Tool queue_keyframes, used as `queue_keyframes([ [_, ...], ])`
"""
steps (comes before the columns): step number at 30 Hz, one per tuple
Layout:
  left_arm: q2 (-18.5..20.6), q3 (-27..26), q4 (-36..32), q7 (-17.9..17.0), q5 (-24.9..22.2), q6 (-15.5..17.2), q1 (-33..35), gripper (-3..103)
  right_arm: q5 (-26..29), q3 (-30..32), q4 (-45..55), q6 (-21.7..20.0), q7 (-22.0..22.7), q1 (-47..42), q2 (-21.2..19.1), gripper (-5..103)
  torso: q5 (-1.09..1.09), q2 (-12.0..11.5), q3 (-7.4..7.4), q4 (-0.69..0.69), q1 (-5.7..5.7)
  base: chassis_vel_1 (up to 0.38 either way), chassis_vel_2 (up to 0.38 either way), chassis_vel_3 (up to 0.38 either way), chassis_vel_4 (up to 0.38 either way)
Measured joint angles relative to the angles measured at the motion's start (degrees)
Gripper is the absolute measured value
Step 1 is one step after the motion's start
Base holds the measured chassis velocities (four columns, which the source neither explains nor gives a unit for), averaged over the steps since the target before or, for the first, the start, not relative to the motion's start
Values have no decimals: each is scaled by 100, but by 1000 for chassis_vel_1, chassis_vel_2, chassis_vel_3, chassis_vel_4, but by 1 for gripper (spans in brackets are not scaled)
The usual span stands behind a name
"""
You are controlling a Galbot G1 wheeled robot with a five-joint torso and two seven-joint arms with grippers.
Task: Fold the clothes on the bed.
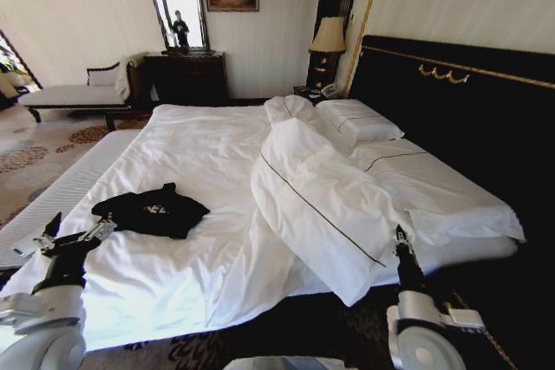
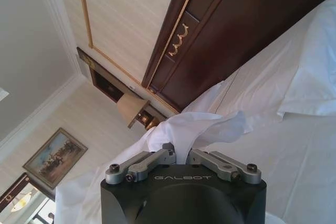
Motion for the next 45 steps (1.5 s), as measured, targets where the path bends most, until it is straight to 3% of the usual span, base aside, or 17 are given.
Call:
queue_keyframes([
  [9, 63, 210, 236, -2, -19, 17, -275, 100, -162, 224, 335, 379, -7, -686, 209, 0, 0, 0, 0, -1, 0, 0, 0, 0, 0],
  [23, -30, 414, 345, -5, -16, 54, -536, 100, -182, 852, 606, 585, 102, -1469, -2, 0, 1, 0, 0, 0, 1, 0, 0, 0, 0],
  [29, 55, 561, 548, -6, -16, 71, -736, 100, -193, 1028, 671, 906, 104, -1855, 189, 0, 0, -1, 0, 0, 1, 0, 0, 0, 0],
  [37, 245, 704, 805, -6, -113, 74, -959, 100, -701, 841, 622, 1356, 201, -2230, 659, 0, -1, -1, 0, 0, 1, 0, 0, 0, 0],
  [45, 371, 865, 993, -7, -173, 74, -1120, 100, -976, 971, 120, 1573, 776, -2371, 890, 0, 0, -1, 0, 0, 1, 0, 0, 0, 0],
])
